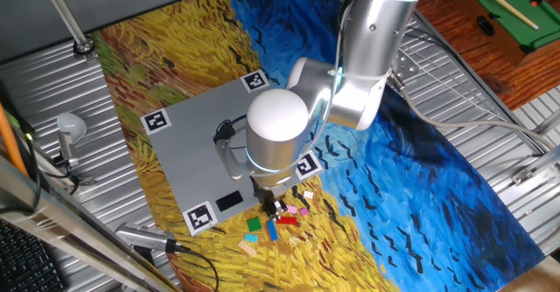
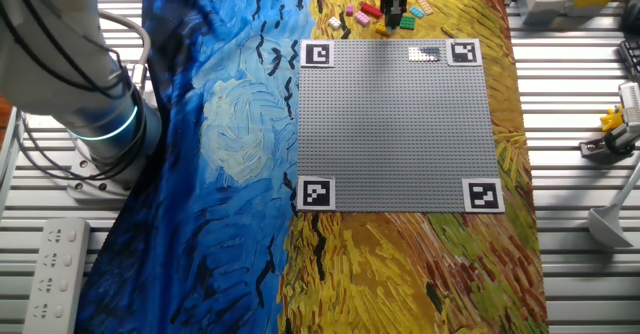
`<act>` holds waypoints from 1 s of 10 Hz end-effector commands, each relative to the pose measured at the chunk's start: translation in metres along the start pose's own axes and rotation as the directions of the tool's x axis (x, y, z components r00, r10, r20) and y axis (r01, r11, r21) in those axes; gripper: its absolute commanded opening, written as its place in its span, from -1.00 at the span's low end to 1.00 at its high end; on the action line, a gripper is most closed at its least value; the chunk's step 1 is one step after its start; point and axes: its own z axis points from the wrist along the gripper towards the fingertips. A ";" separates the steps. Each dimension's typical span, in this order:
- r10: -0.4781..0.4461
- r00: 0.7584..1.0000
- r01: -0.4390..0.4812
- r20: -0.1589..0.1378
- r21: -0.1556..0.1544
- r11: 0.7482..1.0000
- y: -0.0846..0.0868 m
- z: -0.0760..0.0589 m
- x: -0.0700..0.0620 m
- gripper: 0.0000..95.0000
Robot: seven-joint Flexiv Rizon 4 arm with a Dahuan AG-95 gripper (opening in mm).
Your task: Stack small Lego blocks randomly, one at a time
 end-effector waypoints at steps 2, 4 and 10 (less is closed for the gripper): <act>0.005 1.000 -0.005 -0.007 -0.009 1.000 0.000 -0.001 0.001 -0.60; 0.037 0.999 -0.037 -0.005 -0.013 0.999 0.000 -0.001 0.001 -0.60; 0.130 0.992 -0.130 0.002 -0.012 0.991 -0.003 0.011 0.005 -0.60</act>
